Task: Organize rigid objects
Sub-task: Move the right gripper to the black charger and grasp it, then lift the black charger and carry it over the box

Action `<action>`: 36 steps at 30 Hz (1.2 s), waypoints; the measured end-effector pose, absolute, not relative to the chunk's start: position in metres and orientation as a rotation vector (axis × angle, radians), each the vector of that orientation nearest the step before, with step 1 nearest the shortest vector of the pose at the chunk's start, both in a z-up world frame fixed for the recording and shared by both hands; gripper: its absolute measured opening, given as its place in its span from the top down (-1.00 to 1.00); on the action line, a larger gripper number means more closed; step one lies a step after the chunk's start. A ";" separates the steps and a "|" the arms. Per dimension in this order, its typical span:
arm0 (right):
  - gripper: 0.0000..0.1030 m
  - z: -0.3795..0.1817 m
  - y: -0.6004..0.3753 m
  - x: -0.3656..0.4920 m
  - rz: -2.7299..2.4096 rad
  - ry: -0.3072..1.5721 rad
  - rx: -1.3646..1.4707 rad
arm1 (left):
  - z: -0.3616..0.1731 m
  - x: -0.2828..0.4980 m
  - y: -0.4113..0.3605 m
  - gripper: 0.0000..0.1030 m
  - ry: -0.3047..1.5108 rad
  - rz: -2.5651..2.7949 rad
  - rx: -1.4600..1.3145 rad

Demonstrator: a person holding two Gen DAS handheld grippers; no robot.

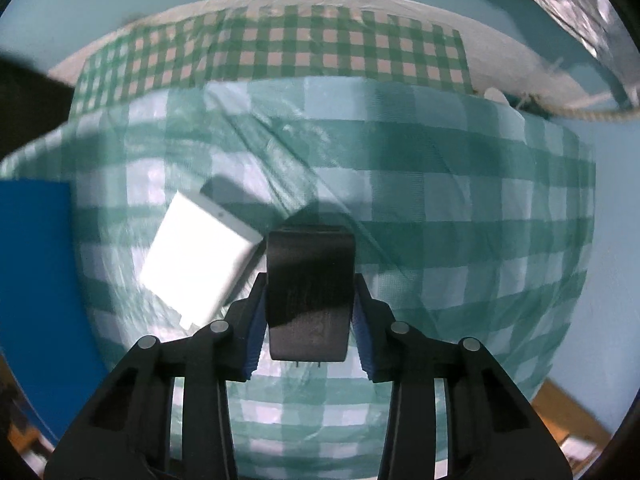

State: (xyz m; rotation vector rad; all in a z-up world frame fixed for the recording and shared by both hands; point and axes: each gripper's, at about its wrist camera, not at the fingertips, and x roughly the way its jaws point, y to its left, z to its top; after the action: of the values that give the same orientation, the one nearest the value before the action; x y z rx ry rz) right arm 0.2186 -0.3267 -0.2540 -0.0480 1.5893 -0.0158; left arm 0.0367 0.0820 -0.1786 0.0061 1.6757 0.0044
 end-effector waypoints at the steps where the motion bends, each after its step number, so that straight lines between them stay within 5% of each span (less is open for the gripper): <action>1: 0.28 -0.256 -0.327 0.219 -0.014 1.589 -0.053 | -0.178 0.037 0.082 0.84 1.675 0.004 0.005; 16: 0.28 -0.265 -0.329 0.217 0.020 1.593 -0.085 | -0.177 0.037 0.081 0.83 1.672 0.004 0.000; 36: 0.28 -0.204 -0.277 0.172 0.196 1.533 -0.158 | -0.178 0.037 0.082 0.83 1.665 -0.004 0.008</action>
State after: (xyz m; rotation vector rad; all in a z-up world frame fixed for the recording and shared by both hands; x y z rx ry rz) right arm 0.1725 -0.2766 -0.2035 -0.1575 1.5334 0.1958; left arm 0.0370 0.0821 -0.1781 0.0082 1.6647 -0.0036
